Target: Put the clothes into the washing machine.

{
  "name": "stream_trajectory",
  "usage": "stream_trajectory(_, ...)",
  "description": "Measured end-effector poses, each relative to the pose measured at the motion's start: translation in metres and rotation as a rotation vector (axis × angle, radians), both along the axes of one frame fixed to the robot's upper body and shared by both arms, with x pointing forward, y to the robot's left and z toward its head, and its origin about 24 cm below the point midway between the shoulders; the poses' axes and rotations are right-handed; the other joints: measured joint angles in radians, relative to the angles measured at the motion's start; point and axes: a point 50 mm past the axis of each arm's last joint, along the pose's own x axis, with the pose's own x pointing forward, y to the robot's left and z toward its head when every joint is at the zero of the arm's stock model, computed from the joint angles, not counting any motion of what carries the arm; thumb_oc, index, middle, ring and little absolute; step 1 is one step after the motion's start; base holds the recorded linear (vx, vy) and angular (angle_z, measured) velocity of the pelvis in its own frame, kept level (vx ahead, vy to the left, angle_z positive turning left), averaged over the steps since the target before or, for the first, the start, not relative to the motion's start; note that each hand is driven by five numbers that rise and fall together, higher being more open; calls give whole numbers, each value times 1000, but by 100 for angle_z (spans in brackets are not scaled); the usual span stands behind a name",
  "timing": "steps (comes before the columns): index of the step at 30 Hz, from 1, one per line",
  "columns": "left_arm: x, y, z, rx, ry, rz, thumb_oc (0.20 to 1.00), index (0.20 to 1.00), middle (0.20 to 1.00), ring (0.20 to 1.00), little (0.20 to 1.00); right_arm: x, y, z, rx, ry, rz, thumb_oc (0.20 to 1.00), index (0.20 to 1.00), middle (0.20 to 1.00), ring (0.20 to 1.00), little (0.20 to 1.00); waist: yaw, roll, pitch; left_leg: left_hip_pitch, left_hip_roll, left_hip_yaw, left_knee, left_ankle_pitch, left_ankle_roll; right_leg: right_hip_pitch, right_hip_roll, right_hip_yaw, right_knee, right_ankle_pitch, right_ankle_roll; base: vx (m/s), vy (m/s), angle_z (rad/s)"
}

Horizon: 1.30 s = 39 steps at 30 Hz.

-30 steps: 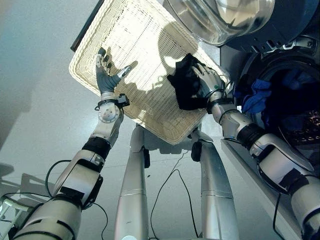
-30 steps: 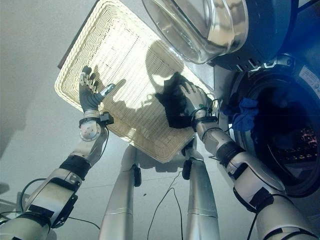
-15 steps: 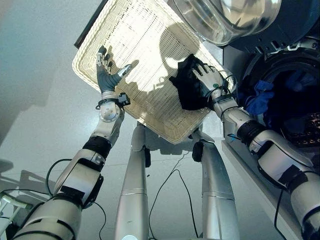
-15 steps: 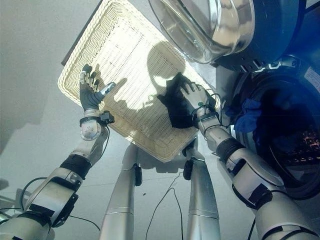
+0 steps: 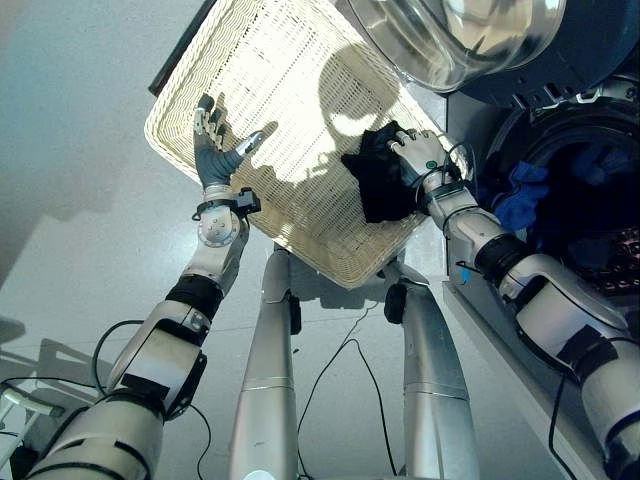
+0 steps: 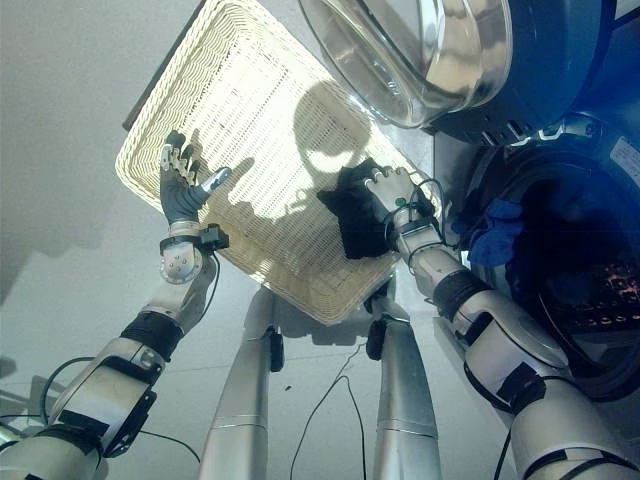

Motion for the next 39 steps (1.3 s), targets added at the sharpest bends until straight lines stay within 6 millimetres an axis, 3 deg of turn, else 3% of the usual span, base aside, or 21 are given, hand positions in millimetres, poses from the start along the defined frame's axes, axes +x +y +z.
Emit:
stream_trajectory(4, 0, 0, 0, -1, 0, 0, 1000, 1000, 1000, 1000, 1000, 0, -2, -1, 224, 41, 12, 200, 200, 200, 200, 200, 1, 0, 0, 0, 0, -1, 1, 0, 0, 0, 0, 0, 1, -1, 1, 0, 0, 0)
stream_trajectory(6, 0, 1, 0, -2, -1, 1, 1000, 1000, 1000, 1000, 1000, 0, -4, -1, 435, 83, 35, 200, 200, 200, 200, 200, 1, 0, 0, 0, -1, -2, 1, -1, -1, 0, 0, 0, 1, -1, 1, 0, 0, 0)
stream_trajectory(8, -1, 3, -2, -9, 4, 3, 1000, 1000, 1000, 1000, 1000, -2, -6, -4, 833, 172, 92, 200, 200, 200, 200, 200, 0, 0, 0, -1, -1, -2, 1, -2, -2, -1, 0, 0, 1, -1, 1, 0, 0, 0)
stream_trajectory(13, -4, 5, -1, -28, -12, -4, 1000, 1000, 1000, 1000, 1000, -13, -12, -22, 1512, 391, 279, 200, 200, 200, 200, 200, -6, 0, 0, -13, -1, -3, 5, -1, -1, -10, 0, -1, 1, 0, -7, 0, 0, 0)
stream_trajectory(14, -4, 5, -1, -28, -12, -4, 1000, 1000, 1000, 1000, 1000, -13, -12, -22, 1512, 391, 279, 200, 200, 200, 200, 200, -6, 0, 0, -13, -1, -3, 5, -1, -1, -10, 0, -1, 1, 0, -7, 0, 0, 0)
stream_trajectory(15, -4, 9, -1, -37, -9, 7, 1000, 1000, 1000, 1000, 1000, -18, -9, -37, 1679, 502, 361, 200, 200, 200, 200, 200, -14, -1, 0, -14, -1, -2, 11, -1, -1, -9, 0, 0, 1, -1, -7, 0, 0, 0)
stream_trajectory(17, -4, 10, -2, -38, -7, 10, 1000, 1000, 1000, 1000, 1000, -21, -8, -42, 1761, 557, 404, 200, 200, 200, 200, 200, -24, -1, 1, -14, -1, -2, 12, -1, -1, -9, 0, 0, 1, -1, -7, 0, 0, 0)
stream_trajectory(19, -4, 10, -2, -38, -6, 11, 1000, 1000, 1000, 1000, 1000, -27, -6, -44, 1938, 640, 548, 200, 200, 200, 200, 200, -28, -1, 1, -13, 0, -2, 13, -1, -2, -8, 1, 0, 1, -1, -7, 0, 0, 0)
stream_trajectory(24, -4, 11, -3, -35, -1, 15, 1000, 1000, 1000, 1000, 1000, -30, -14, -39, 2167, 685, 754, 200, 200, 200, 200, 200, -31, -2, 1, -11, 4, -2, 13, -5, -6, -7, 4, -1, -1, 1, -10, 0, 0, 0)
stream_trajectory(28, -5, 20, -6, -26, 13, 31, 1000, 1000, 1000, 1000, 1000, -29, -30, -32, 2347, 661, 964, 200, 200, 200, 200, 200, -43, -2, 1, -11, 4, -4, 12, -2, -3, -3, 4, -4, -5, 4, -12, 0, 0, 0)
stream_trajectory(30, -6, 24, -7, -18, 20, 40, 1000, 1000, 1000, 1000, 1000, -28, -35, -32, 2377, 642, 987, 200, 200, 200, 200, 200, -49, -2, 1, -11, 4, -6, 12, -2, -3, 1, 4, -7, -8, 4, -12, 0, 0, 0)
stream_trajectory(33, -6, 35, -12, -31, 41, 51, 1000, 1000, 1000, 1000, 1000, -29, -65, -37, 2537, 467, 1073, 200, 200, 200, 200, 200, -55, -4, 2, -5, 6, -7, 9, -1, -1, 15, 5, -12, -26, 10, -10, -1, -5, -1)
stream_trajectory(36, -9, 43, -17, -41, 43, 52, 1000, 1000, 1000, 1000, 1000, -34, -105, -42, 2661, 183, 1102, 200, 200, 200, 200, 200, -57, -4, 2, 7, 7, -6, 0, 0, 0, 28, 7, -12, -39, 12, -9, 0, 0, 0)
stream_trajectory(39, -10, 50, -17, -29, 42, 60, 1000, 1000, 1000, 1000, 1000, -40, -127, -48, 2694, 53, 1076, 200, 200, 200, 200, 200, -67, -6, 3, 9, 10, -5, -4, 0, 0, 29, 9, -12, -48, 13, -9, 0, 0, 0)
